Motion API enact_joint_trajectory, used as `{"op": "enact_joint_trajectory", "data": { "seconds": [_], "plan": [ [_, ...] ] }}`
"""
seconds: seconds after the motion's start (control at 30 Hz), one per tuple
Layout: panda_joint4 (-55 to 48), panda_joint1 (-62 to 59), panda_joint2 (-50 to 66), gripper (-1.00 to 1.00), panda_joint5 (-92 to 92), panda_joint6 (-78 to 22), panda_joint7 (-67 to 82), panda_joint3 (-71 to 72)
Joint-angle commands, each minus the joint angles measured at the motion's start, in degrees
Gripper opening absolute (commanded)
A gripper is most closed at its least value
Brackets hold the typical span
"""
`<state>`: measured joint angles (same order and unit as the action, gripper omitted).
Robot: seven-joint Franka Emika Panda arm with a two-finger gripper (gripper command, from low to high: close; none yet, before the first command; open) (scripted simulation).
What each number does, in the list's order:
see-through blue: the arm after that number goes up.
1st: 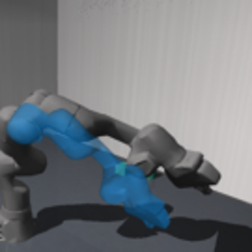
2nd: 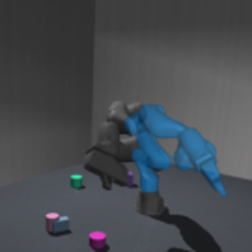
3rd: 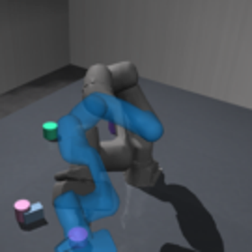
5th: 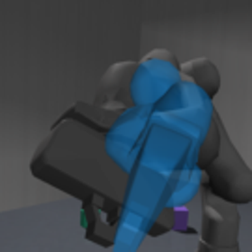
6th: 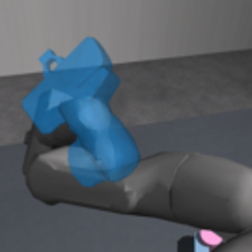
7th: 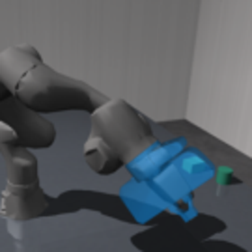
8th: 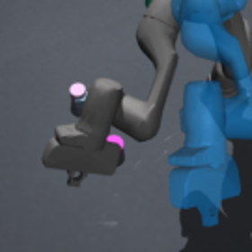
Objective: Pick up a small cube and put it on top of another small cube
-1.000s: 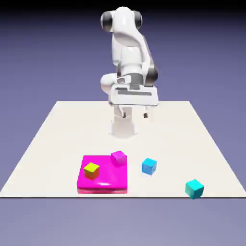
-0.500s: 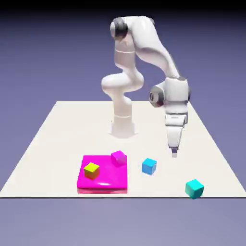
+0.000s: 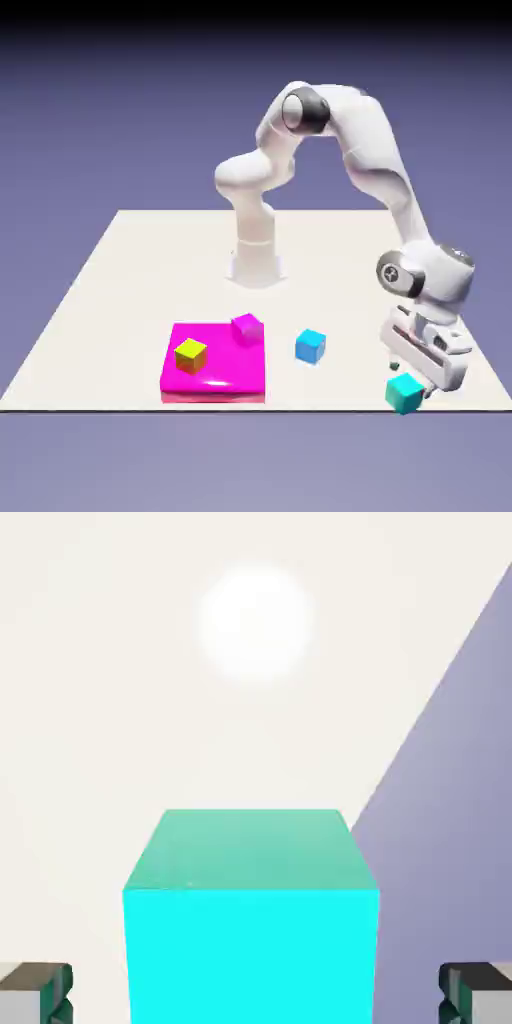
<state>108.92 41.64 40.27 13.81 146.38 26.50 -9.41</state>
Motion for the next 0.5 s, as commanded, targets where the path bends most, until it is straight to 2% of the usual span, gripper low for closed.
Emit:
{"op": "enact_joint_trajectory", "data": {
  "seconds": [0.0,0.13,0.47],
  "plan": [
    [0.0,0.0,0.0,-1.00,0.0,0.0,0.0,0.0],
    [1.6,1.1,-8.3,-1.00,-0.2,-6.8,0.5,0.1],
    [12.8,-17.1,-25.5,-1.00,-7.1,-19.8,-24.4,-17.9]
  ]
}}
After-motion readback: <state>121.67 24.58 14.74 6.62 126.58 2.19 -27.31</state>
